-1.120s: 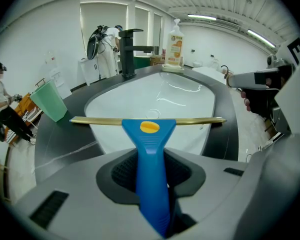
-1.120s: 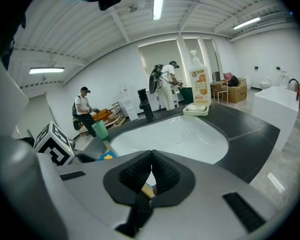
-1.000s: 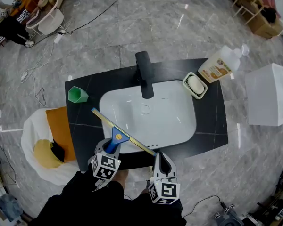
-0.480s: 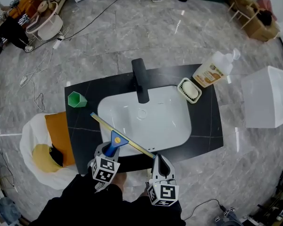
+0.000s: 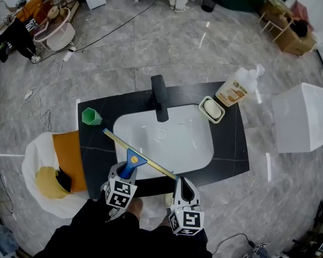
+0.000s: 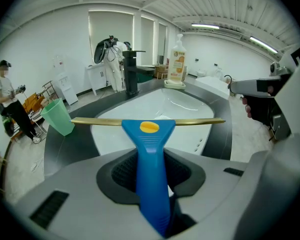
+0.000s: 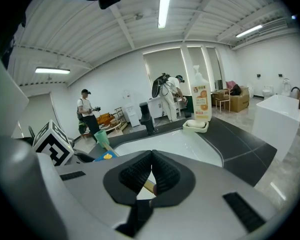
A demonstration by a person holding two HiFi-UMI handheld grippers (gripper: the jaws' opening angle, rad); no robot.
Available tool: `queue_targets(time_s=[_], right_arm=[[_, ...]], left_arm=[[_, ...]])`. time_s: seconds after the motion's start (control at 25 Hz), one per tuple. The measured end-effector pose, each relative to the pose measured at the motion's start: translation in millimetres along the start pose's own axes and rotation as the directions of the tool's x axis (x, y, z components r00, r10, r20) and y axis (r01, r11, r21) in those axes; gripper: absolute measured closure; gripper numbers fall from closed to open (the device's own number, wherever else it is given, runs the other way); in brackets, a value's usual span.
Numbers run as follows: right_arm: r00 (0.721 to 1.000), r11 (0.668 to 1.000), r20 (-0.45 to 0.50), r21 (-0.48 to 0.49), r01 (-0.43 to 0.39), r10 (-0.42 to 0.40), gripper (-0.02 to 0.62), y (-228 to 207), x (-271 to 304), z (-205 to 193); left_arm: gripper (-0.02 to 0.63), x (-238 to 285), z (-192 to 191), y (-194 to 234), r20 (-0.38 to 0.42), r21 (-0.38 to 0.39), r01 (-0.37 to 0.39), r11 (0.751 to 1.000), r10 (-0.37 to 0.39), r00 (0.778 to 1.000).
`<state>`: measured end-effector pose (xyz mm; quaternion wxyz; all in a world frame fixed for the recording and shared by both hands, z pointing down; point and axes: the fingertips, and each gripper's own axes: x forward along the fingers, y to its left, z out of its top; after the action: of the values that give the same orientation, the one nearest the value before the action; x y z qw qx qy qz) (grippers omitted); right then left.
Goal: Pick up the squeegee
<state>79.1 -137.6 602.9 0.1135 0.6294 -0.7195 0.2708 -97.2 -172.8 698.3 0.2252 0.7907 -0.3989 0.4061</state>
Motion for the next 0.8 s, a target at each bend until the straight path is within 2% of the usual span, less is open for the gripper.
queue_targets(time_s=[0.44,0.8], right_arm=[[0.998,0.998,0.059,-0.063,-0.024,0.028,0.580,-4,-27,42],[0.988,0.989,0.129,-0.135,-0.065,0.083,0.580,-2,-54,85]], left_arm=[[0.479,-40,42,-6,0.101,-0.042,-0.053,0.998,0.057,0.993],[0.479,-89,76,-12,0.212,-0.105,-0.121,0.987,0.141,0.967]])
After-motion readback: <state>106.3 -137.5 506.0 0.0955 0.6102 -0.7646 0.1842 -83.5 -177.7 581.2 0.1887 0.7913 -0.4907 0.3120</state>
